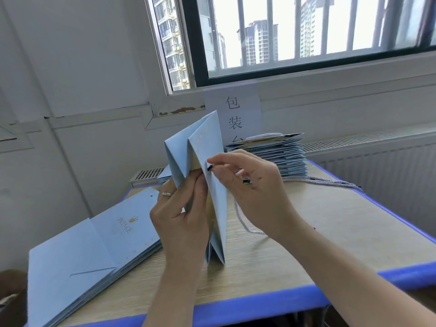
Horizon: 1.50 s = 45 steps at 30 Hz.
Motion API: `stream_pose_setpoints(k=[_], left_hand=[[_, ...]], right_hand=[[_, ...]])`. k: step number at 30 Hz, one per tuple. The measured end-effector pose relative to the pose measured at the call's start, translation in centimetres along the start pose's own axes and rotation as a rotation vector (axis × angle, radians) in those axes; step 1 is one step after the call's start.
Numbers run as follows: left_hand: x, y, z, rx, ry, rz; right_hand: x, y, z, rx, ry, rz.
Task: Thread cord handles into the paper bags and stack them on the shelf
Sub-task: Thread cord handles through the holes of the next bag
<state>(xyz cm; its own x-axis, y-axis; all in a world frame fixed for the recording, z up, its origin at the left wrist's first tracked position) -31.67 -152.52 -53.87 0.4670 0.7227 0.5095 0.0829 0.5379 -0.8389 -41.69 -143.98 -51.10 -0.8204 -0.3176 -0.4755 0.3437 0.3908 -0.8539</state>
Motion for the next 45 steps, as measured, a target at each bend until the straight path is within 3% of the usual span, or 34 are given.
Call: stream_pose_setpoints(k=[6,9,13,17,25,28,31,36,40,45], left_hand=[[-0.3,0.2,0.0,-0.001,-0.066,0.003],[-0.5,0.7,-0.1,-0.103,-0.259,0.067],[-0.8,1.1,-0.5,-0.113,-0.33,0.041],[-0.4,1.4,-0.6,-0.127,-0.376,-0.027],[0.5,1.4,-0.8,-0.247,-0.35,-0.109],[0.3,1.7,-1.6,-0.353,-0.411,-0.122],[0.0,2.2,-2.6,-0.473,-0.332,-0.264],[0.0,2.2,-2.9,-0.479,-0.259,-0.387],[0.3,2.4,-2.9,-0.48,-0.241,-0.384],[0.0,2.5,-3.0,-0.481,-0.265,-0.381]], right_hand=[[3.9,2.5,-2.8,-0.595,0.435,0.044],[4.0,3.2,-3.3,-0.727,0.693,0.115],[4.0,3.3,-3.7,-0.723,0.764,0.228],[4.1,3.1,-4.5,-0.587,0.66,0.392],[4.3,2.9,-4.7,-0.453,0.607,0.47],[4.1,2.8,-4.4,-0.489,0.529,0.489],[3.8,3.1,-3.8,-0.598,0.306,0.546],[2.8,3.3,-3.7,-0.745,-0.05,0.666],[2.7,3.1,-4.1,-0.704,-0.228,0.702],[2.9,3.1,-4.3,-0.67,-0.238,0.631]])
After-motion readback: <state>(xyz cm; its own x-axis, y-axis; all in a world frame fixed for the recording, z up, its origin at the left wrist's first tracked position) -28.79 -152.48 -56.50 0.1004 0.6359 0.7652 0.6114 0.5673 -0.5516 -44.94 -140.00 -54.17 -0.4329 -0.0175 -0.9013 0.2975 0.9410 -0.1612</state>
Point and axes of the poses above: each hand's wrist, its own y-axis away from the middle knuckle, its own z-axis out of the palm, x = y × z, the point moved 1 cm from there along -y, towards the middle knuckle, and after that the axes turned 9 degrees about y, right-handed, at the moved point
